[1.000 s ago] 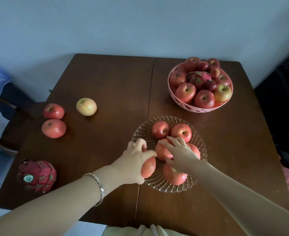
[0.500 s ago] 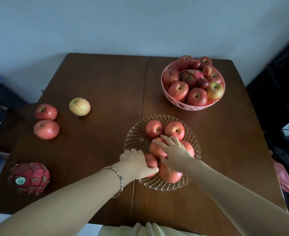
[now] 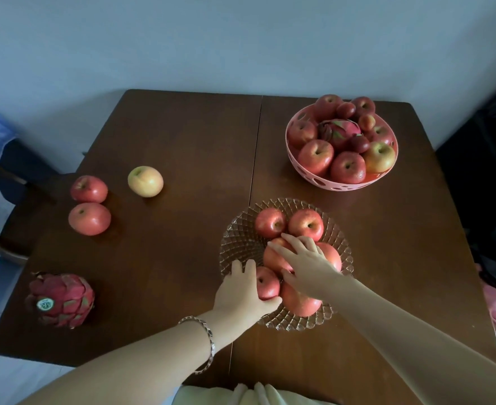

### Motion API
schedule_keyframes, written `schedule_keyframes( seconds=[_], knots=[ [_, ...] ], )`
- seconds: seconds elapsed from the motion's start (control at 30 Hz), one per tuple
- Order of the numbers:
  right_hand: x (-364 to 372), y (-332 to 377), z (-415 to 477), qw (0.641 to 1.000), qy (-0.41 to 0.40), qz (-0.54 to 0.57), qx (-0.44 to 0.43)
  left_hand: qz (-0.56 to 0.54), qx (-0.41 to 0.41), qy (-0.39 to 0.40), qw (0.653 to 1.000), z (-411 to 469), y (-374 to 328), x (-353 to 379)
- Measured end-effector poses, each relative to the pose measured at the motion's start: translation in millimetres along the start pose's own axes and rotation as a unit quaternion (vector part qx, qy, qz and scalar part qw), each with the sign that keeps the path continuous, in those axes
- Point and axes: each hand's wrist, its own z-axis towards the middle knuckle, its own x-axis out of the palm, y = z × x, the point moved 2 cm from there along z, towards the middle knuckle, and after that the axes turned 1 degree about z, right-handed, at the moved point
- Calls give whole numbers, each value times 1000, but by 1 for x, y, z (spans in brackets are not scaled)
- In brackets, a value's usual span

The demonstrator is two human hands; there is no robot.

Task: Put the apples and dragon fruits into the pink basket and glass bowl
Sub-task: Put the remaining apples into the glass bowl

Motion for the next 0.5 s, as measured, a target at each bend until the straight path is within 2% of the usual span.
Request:
schedule_keyframes(
  seconds=[0.1,0.3,0.4,0.5],
  knots=[
    [-3,1,0,1000,7,5,-1,-14,16,-1,1000,0,4,3],
    [-21,15,3,999,33,-1,21,-6,49,122,991,5,11,-19],
    [-44,40,19,1000,14,-8,4,-69,48,77,993,13,26,-63],
    [-66,77,45,999,14,31,-38,-124,18,-2,992,26,65,-112]
  ],
)
